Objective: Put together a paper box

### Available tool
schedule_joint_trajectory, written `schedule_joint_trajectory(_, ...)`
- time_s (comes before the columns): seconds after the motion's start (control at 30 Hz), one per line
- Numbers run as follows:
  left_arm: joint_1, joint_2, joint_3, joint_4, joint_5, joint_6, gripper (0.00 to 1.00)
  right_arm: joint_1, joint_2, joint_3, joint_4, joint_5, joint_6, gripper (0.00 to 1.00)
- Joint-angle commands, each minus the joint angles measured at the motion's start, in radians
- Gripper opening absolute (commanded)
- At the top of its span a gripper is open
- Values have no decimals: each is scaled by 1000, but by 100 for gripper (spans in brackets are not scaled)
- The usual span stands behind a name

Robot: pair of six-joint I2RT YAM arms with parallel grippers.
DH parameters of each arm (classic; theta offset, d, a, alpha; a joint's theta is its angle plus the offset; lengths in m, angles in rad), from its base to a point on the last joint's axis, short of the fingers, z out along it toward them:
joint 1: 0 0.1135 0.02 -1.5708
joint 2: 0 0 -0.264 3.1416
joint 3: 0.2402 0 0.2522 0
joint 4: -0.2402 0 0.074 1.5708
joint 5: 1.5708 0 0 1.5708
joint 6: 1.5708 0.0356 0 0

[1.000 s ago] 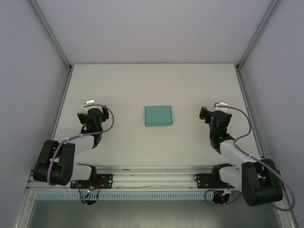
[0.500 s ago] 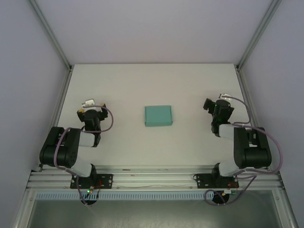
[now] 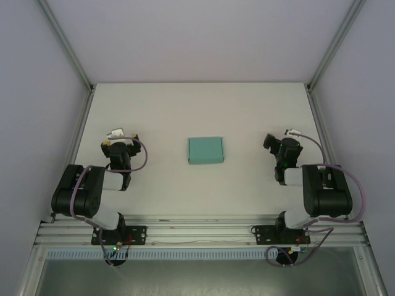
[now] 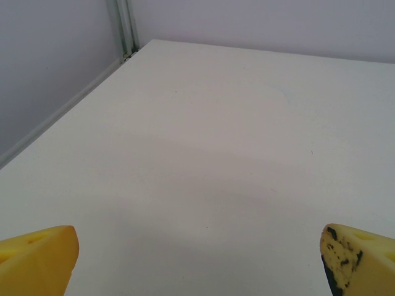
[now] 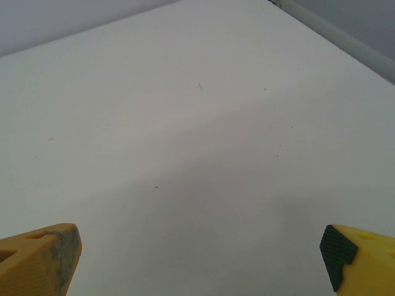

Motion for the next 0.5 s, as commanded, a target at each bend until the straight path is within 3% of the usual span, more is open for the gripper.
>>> schedule_joint_trajectory(0.0,8,-12,9,22,8,-5,100,5,-14,20,18,0,-2,100)
schedule_joint_trajectory(0.47,8,-12,9,22,8,-5,100,5,-13,21,24,0,-3,100)
